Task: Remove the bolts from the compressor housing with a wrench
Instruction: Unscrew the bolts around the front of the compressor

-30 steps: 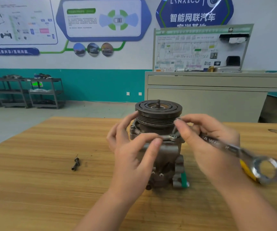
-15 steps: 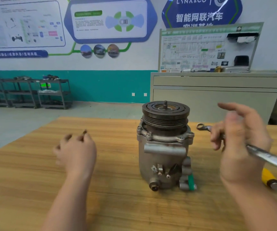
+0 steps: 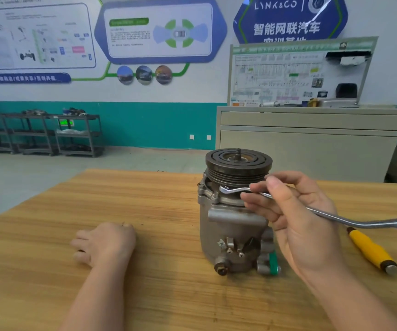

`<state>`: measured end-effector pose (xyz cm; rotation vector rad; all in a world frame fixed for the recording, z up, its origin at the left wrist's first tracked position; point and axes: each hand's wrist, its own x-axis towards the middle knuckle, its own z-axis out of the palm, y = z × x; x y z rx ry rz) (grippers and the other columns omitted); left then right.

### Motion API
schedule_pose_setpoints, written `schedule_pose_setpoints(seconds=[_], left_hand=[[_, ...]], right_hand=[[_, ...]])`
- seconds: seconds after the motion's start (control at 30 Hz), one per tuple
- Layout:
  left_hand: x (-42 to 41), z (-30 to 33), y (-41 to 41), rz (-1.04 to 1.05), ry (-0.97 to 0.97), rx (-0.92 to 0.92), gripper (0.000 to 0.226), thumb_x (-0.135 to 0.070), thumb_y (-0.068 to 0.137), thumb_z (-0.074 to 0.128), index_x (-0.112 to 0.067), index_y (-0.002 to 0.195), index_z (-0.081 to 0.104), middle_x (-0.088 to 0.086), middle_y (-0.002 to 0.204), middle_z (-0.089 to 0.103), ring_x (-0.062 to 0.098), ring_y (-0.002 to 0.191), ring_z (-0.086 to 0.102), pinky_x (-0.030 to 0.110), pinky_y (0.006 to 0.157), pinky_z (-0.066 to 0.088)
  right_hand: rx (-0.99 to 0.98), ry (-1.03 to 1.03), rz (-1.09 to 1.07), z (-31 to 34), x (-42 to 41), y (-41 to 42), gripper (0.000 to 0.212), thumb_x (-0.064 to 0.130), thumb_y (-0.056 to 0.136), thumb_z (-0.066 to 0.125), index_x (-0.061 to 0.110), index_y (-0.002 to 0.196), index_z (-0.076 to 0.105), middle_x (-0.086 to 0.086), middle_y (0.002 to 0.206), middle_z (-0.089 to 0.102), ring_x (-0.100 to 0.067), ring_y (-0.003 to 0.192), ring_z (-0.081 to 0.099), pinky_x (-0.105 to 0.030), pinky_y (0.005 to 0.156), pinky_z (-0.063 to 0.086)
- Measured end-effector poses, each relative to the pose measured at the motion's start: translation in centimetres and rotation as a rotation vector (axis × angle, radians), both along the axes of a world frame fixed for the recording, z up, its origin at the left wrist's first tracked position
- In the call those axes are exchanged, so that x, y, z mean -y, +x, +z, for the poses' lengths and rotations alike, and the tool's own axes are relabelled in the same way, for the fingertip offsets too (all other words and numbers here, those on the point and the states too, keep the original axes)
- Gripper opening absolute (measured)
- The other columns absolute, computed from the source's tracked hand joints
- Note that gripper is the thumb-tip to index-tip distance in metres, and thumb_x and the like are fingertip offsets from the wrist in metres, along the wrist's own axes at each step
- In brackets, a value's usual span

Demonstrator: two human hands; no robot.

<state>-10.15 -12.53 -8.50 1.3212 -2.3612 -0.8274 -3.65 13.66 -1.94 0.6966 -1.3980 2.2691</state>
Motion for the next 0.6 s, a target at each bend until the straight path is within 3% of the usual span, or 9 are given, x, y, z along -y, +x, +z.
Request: schedule_pose_setpoints(seconds=[0.1,0.17,0.2,0.27,0.37,0.43,0.5,0.6], left_hand=[[-1.9,1.4,0.3,-0.078,-0.151,-0.442,0.034,-0.035,0.091,0.055,-0.005,0.108,0.054,0.024,0.132,0.039,0.038,0.124,0.034,0.052,0.105,0.027],[-4.7,3.2,0.0,-0.434,-0.023,-0.811,0.016,-0.03,0.096,0.049,-0.016,0.103,0.052,0.004,0.119,0.049,0.022,0.111,0.047,0.043,0.1,0.04],[-6.4,4.3,-0.2,-0.656,0.144,-0.863,0.017,-0.031,0.099,0.046,-0.019,0.108,0.053,-0.003,0.115,0.054,0.016,0.109,0.051,0.036,0.096,0.044],[-9.3,6.2,-0.9,-0.983,0.514,-0.766,0.028,-0.034,0.101,0.04,-0.019,0.113,0.061,0.001,0.116,0.063,0.017,0.112,0.058,0.037,0.096,0.047],[-10.6,7.0,-2.1,-1.064,0.962,-0.662,0.037,-0.035,0.1,0.042,-0.012,0.104,0.07,0.016,0.107,0.071,0.031,0.105,0.065,0.051,0.101,0.046],[-10.4,6.5,-2.6,-1.079,1.004,-0.671,0.039,-0.037,0.099,0.043,-0.009,0.108,0.069,0.018,0.108,0.071,0.034,0.108,0.064,0.052,0.103,0.044],[-10.5,6.0,-2.5,-1.08,0.978,-0.718,0.037,-0.036,0.099,0.042,-0.012,0.107,0.069,0.015,0.107,0.071,0.032,0.108,0.064,0.051,0.102,0.045],[-11.2,5.7,-1.3,-1.029,0.665,-0.837,0.036,-0.036,0.101,0.035,-0.017,0.111,0.064,0.007,0.111,0.068,0.02,0.109,0.061,0.04,0.099,0.047]], right_hand=[[0.025,-0.021,-0.011,-0.4,0.5,0.0,0.013,0.026,0.075,0.066,0.015,0.082,0.067,-0.016,0.078,0.072,-0.032,0.072,0.072,-0.029,0.065,0.058],[-0.002,-0.073,-0.004,-0.8,0.5,-0.1,0.013,0.023,0.084,0.061,0.015,0.08,0.069,-0.014,0.075,0.071,-0.032,0.068,0.072,-0.029,0.062,0.058],[-0.025,-0.098,-0.003,-1.1,0.5,-0.2,0.018,0.022,0.089,0.057,0.014,0.079,0.07,-0.015,0.073,0.07,-0.032,0.065,0.071,-0.03,0.06,0.057],[-0.083,-0.114,-0.001,-1.6,0.7,0.0,0.023,0.022,0.091,0.052,0.012,0.08,0.069,-0.016,0.069,0.068,-0.033,0.058,0.068,-0.03,0.057,0.057],[-0.241,0.045,-0.008,-2.5,1.1,0.2,0.028,0.04,0.093,0.055,0.015,0.089,0.067,-0.012,0.071,0.069,-0.034,0.057,0.068,-0.03,0.058,0.056],[-0.297,0.125,-0.034,-3.0,1.2,-0.1,0.028,0.043,0.094,0.052,0.019,0.091,0.066,-0.009,0.071,0.07,-0.033,0.056,0.068,-0.029,0.059,0.056],[-0.305,0.081,-0.06,-3.0,0.9,-0.5,0.029,0.038,0.096,0.05,0.017,0.086,0.066,-0.009,0.066,0.068,-0.032,0.049,0.066,-0.026,0.055,0.054],[-0.179,-0.092,-0.069,-2.6,-0.2,-1.6,0.042,0.025,0.097,0.036,0.014,0.072,0.068,-0.011,0.054,0.063,-0.029,0.037,0.056,-0.022,0.048,0.049]])
